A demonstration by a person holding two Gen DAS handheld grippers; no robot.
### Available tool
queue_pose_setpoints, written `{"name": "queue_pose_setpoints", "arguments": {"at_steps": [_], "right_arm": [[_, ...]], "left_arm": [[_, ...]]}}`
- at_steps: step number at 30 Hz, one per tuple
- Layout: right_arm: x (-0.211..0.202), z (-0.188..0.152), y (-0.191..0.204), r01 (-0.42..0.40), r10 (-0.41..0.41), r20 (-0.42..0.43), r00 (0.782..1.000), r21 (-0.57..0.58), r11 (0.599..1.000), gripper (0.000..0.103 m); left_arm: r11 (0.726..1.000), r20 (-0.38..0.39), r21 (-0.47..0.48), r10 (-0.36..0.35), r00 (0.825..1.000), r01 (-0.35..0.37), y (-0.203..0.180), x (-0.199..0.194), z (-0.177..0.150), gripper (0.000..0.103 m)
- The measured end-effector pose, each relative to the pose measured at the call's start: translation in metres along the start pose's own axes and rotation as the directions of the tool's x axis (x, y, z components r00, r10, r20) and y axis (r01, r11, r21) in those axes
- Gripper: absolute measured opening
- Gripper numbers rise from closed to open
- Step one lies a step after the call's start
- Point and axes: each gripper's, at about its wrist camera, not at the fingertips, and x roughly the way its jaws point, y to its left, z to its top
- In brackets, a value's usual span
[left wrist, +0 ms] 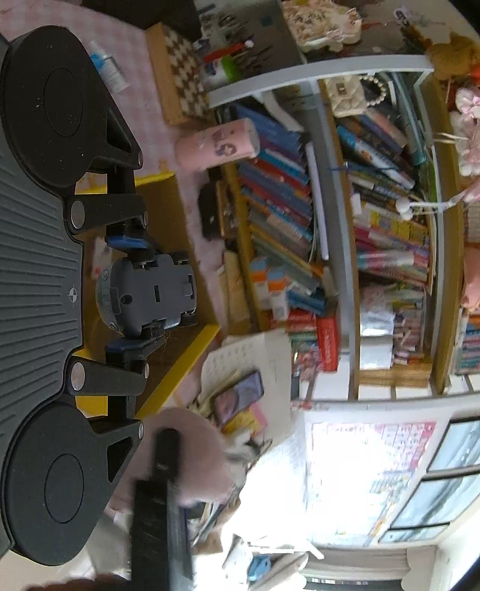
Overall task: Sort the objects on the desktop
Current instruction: 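Lift and carry the pig and toy car over the yellow box, then open the left tool to drop the car while the right tool releases the pig inside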
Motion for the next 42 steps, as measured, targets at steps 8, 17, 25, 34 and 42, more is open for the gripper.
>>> {"name": "queue_pose_setpoints", "arguments": {"at_steps": [8,17,25,34,42], "right_arm": [[0.058,0.036,0.001,-0.042,0.046,0.041,0.998,-0.089,0.995,0.058],[0.137,0.031,0.02,-0.13,0.111,-0.135,0.985,-0.148,0.98,0.058],[0.211,0.021,0.042,-0.189,0.065,-0.405,0.912,-0.276,0.942,0.059],[0.246,0.018,0.058,-0.207,0.012,-0.5,0.866,-0.338,0.918,0.06],[0.26,0.02,0.061,-0.195,0.009,-0.495,0.869,-0.326,0.925,0.062]], "left_arm": [[0.997,-0.084,0.06,0.061,0.995,-0.056,-0.005,0.058,-0.01,0.042],[0.996,-0.215,0.058,0.082,0.973,-0.071,-0.002,0.099,-0.024,0.042],[0.996,-0.293,0.051,0.079,0.953,-0.067,-0.005,0.115,-0.033,0.042],[0.996,-0.346,0.002,0.087,0.934,-0.092,0.008,0.126,-0.037,0.042],[0.993,-0.337,0.007,0.114,0.935,-0.119,0.01,0.125,-0.039,0.045]]}}
